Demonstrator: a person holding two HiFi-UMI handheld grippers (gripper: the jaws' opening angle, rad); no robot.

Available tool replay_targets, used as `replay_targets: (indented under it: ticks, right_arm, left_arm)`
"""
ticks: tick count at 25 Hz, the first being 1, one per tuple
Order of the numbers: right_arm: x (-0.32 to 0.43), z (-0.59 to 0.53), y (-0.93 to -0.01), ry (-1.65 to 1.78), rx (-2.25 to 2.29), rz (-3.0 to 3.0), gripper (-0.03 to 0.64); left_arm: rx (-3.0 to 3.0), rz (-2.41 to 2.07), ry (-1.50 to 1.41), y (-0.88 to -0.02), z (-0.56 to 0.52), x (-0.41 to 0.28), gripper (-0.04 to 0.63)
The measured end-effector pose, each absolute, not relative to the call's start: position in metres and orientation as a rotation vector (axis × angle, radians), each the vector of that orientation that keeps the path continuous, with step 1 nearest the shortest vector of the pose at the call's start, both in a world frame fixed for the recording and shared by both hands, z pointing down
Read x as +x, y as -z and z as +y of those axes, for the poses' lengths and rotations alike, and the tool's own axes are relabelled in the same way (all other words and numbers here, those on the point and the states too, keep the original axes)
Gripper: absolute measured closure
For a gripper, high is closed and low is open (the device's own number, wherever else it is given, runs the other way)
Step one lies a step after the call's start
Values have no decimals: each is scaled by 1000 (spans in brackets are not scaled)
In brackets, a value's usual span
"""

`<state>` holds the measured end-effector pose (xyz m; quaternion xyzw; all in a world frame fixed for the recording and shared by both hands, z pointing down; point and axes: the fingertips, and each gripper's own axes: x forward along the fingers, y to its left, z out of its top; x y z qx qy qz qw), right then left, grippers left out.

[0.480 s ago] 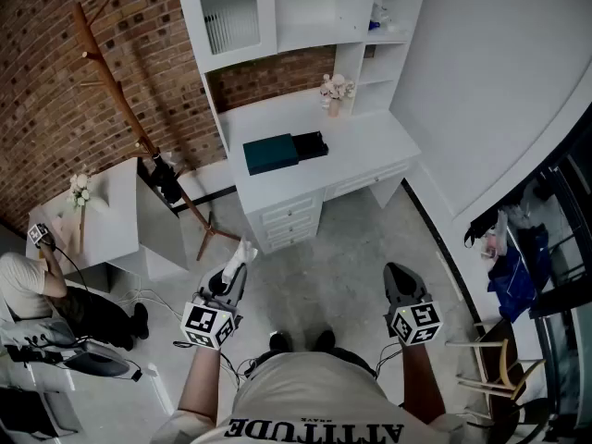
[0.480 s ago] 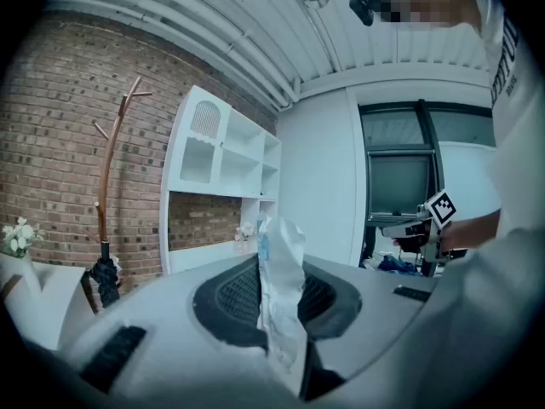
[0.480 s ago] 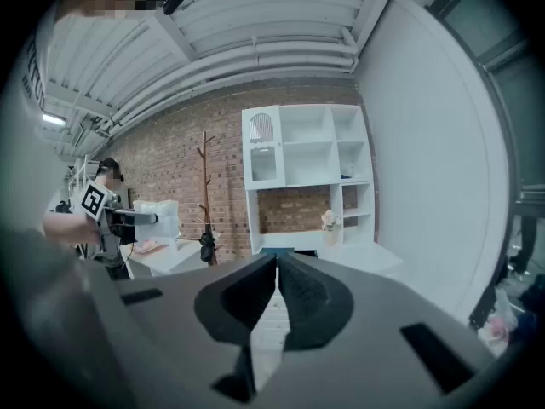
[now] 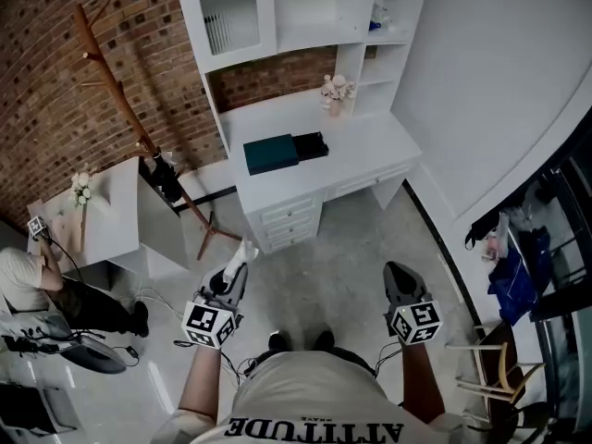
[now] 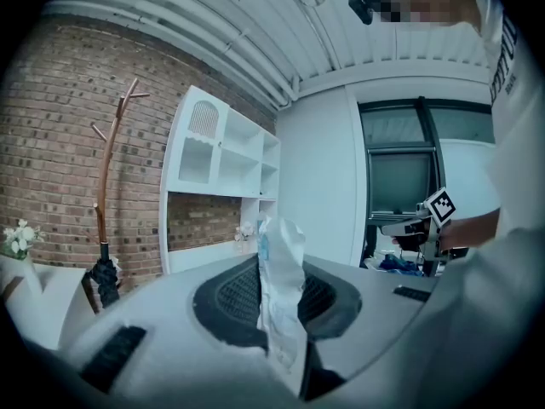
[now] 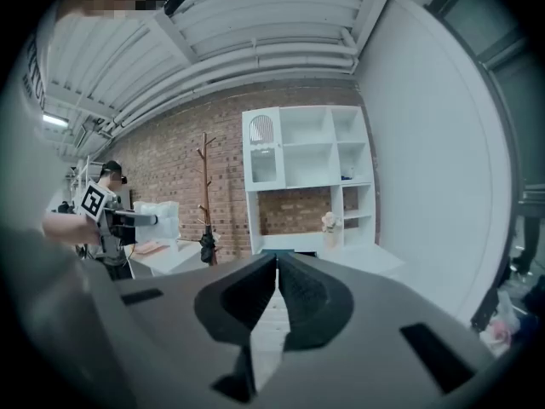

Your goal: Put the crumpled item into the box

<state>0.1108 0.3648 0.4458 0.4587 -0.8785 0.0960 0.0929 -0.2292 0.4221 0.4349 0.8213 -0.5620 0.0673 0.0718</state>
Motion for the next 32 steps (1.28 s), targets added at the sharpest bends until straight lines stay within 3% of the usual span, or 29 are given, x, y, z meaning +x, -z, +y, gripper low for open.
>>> replay_targets:
  ticks: [32]
  right_arm:
    - [181, 314, -471, -363, 1208, -2659, 581]
  left_arm:
    - [2354, -1789, -254, -445, 395, -150, 522]
